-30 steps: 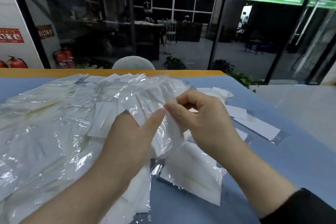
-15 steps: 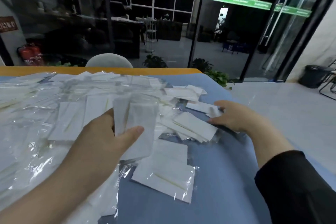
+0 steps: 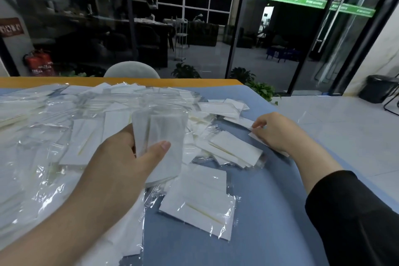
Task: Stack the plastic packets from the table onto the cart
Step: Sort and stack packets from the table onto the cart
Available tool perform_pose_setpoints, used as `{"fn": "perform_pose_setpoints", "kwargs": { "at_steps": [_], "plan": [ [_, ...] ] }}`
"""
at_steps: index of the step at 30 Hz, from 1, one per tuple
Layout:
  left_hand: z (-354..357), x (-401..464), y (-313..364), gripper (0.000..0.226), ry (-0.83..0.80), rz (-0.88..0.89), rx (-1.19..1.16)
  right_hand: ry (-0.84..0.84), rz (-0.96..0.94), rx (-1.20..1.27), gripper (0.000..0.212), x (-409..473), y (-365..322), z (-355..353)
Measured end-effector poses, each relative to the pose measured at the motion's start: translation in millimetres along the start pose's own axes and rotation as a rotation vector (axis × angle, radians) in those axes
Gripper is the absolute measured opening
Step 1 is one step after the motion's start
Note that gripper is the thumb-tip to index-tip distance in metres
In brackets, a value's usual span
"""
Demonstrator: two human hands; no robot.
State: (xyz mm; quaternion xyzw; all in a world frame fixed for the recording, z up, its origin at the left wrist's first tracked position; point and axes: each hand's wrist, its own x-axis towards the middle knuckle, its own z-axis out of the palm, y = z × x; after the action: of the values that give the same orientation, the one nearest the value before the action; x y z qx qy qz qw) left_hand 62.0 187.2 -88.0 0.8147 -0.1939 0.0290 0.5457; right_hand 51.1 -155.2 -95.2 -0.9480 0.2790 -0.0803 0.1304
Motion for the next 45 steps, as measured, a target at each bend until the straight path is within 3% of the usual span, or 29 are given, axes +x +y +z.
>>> {"fn": "perform_pose_setpoints", "kwargs": {
  "at_steps": [6,10,12,14,17,19,22,24,26,28,31,33,38,42,45],
  "plan": [
    [0,2,2,0.008,0.082,-0.026,-0.102,0.127,0.059,0.043,0.019,-8,-7,-13],
    [2,2,6,0.008,0.09,-0.086,-0.361,0.334,-0.107,0.497,0.018,-45,-43,-45],
    [3,1,11,0.018,0.049,-0.137,-0.516,0.244,-0.182,0.779,0.019,-65,-70,-45],
    [4,2,14,0.018,-0.009,-0.156,-0.647,0.029,-0.256,1.007,0.019,-82,-94,-35],
    [4,4,14,0.019,-0.036,-0.182,-0.827,-0.27,-0.346,1.136,0.016,-101,-118,-20],
    [2,4,12,0.02,-0.03,-0.204,-0.849,-0.334,-0.38,1.089,0.016,-104,-121,-13],
    [-5,6,5,0.017,0.075,-0.181,-0.766,-0.124,-0.371,0.701,0.014,-90,-107,-14],
    [-8,7,0,0.01,0.175,-0.118,-0.568,-0.096,-0.307,0.295,0.034,-82,-88,-23],
    [-11,6,1,0.013,0.238,0.01,-0.281,-0.256,-0.235,0.032,0.063,-79,-72,-25],
    [-9,4,5,0.038,0.186,0.078,-0.109,-0.341,-0.261,-0.119,0.075,-78,-68,-18],
    [-2,1,7,0.093,0.015,-0.048,-0.028,-0.311,-0.282,-0.106,0.08,-73,-72,-6],
    [1,0,8,0.104,-0.057,-0.093,-0.054,-0.265,-0.27,-0.107,0.073,-72,-74,-4],
    [-3,4,1,0.088,-0.027,-0.08,-0.123,-0.144,-0.269,-0.18,0.045,-74,-76,-1],
    [-5,5,-3,0.07,0.032,-0.072,-0.233,-0.007,-0.219,-0.087,0.004,-70,-72,-9],
    [-8,6,-1,0.039,0.083,-0.066,-0.34,0.061,-0.187,-0.031,0.015,-70,-69,-18]
  ]
}}
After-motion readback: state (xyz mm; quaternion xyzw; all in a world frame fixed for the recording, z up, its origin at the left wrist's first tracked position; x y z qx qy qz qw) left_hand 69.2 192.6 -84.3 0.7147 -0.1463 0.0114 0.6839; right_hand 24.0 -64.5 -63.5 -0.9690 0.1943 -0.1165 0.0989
